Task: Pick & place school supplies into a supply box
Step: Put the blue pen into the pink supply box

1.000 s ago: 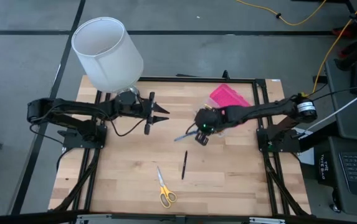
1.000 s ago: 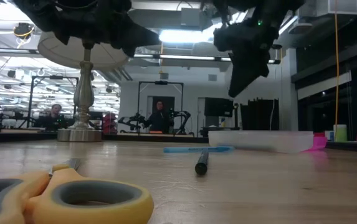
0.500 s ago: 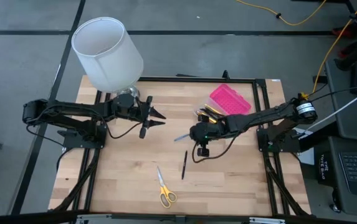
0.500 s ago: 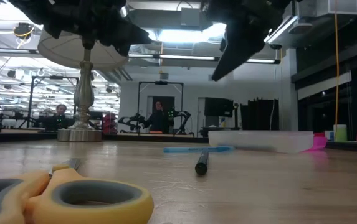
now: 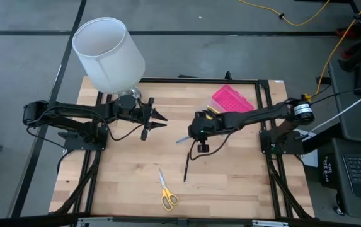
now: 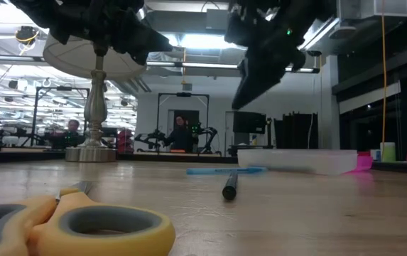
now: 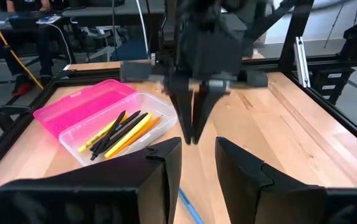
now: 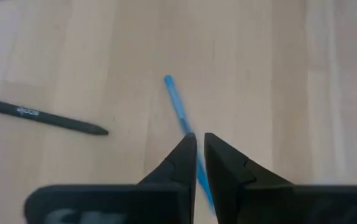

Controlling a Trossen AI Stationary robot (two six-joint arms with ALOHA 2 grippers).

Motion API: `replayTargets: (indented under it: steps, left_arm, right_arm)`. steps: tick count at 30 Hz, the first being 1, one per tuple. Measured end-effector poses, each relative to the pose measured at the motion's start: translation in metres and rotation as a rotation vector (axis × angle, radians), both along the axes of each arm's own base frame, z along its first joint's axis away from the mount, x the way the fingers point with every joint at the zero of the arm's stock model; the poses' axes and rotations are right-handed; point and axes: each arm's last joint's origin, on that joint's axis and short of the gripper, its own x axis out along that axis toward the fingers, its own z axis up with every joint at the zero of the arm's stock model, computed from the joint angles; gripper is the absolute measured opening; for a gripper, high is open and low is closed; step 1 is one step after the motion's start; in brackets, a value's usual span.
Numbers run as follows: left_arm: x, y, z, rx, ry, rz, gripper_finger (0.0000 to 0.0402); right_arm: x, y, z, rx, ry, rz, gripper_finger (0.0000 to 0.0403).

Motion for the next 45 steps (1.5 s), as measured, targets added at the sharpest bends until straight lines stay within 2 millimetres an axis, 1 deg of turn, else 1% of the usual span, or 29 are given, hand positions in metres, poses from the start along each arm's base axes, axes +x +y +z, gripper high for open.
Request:
replayTargets:
  steps: [5,9,14,17,20,28,31,37,41,45]
  left_arm:
    - [0.0,0.0,0.0,0.001,-0.002,0.0,0.0093]
    - [0.0,0.0,0.0,0.0,0.002,0.0,0.0091]
    - [-0.001,0.0,-0.002,-0.004,0.021,0.0,0.0093]
    - [-0.001,0.0,-0.004,-0.009,0.046,0.0,0.0094]
    - [-0.002,0.0,-0.007,-0.014,0.073,0.002,0.0095]
    - [-0.004,0.0,-0.013,-0.025,0.144,0.013,0.0091]
    - [-0.005,-0.001,-0.016,-0.031,0.174,0.012,0.0092]
    - [-0.007,-0.001,-0.019,-0.047,0.21,0.013,0.0091]
    - [-0.007,-0.001,-0.019,-0.09,0.211,0.023,0.0092]
    - [-0.006,-0.003,-0.019,-0.097,0.211,0.016,0.0094]
  right_arm:
    - [0.007,-0.009,-0.019,0.026,0.057,-0.009,0.0045]
    - [0.01,-0.015,-0.03,0.039,0.088,-0.008,0.0082]
    - [0.016,-0.02,-0.038,0.02,0.08,0.007,0.0134]
    - [0.02,-0.022,-0.046,0.064,0.083,0.026,0.0154]
    - [0.021,-0.023,-0.056,0.077,0.122,0.029,0.0163]
    - [0.028,-0.032,-0.086,0.03,0.179,0.07,0.0165]
    - [0.03,-0.037,-0.091,0.037,0.178,0.06,0.0165]
    - [0.03,-0.041,-0.092,0.088,0.175,0.043,0.0161]
    - [0.03,-0.041,-0.093,0.129,0.175,0.063,0.014]
    - [0.029,-0.04,-0.093,0.139,0.177,0.068,0.0113]
